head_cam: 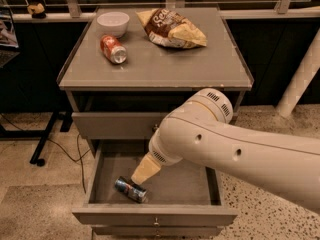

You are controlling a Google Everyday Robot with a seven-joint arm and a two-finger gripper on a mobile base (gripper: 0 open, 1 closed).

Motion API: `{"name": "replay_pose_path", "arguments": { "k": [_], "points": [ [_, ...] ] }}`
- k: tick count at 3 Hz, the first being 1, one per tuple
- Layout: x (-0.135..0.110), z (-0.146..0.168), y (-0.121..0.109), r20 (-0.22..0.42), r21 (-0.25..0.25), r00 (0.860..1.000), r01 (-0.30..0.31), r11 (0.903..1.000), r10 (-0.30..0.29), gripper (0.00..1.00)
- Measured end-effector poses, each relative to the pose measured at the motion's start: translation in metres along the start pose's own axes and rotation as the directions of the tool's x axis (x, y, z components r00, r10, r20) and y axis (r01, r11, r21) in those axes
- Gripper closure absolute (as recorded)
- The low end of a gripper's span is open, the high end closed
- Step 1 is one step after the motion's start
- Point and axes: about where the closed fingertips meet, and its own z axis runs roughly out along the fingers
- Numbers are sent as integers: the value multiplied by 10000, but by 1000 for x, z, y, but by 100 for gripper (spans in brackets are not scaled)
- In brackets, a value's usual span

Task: Pick redbull can from middle drawer and place on counter

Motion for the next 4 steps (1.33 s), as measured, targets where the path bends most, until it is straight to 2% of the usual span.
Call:
{"name": "replay_pose_path", "arguments": {
  "k": [1, 2, 3, 4],
  "points": [
    [0, 0, 0, -4, -8, 10000, -2, 10000, 2, 0],
    [1, -3, 3, 329, -172, 9994, -34, 9998, 40, 0],
    [11, 14, 6, 1016, -472, 9937, -416, 9980, 463, 0],
    [3, 37, 6, 1769, -605, 9817, -613, 9963, 712, 0]
  ]
}}
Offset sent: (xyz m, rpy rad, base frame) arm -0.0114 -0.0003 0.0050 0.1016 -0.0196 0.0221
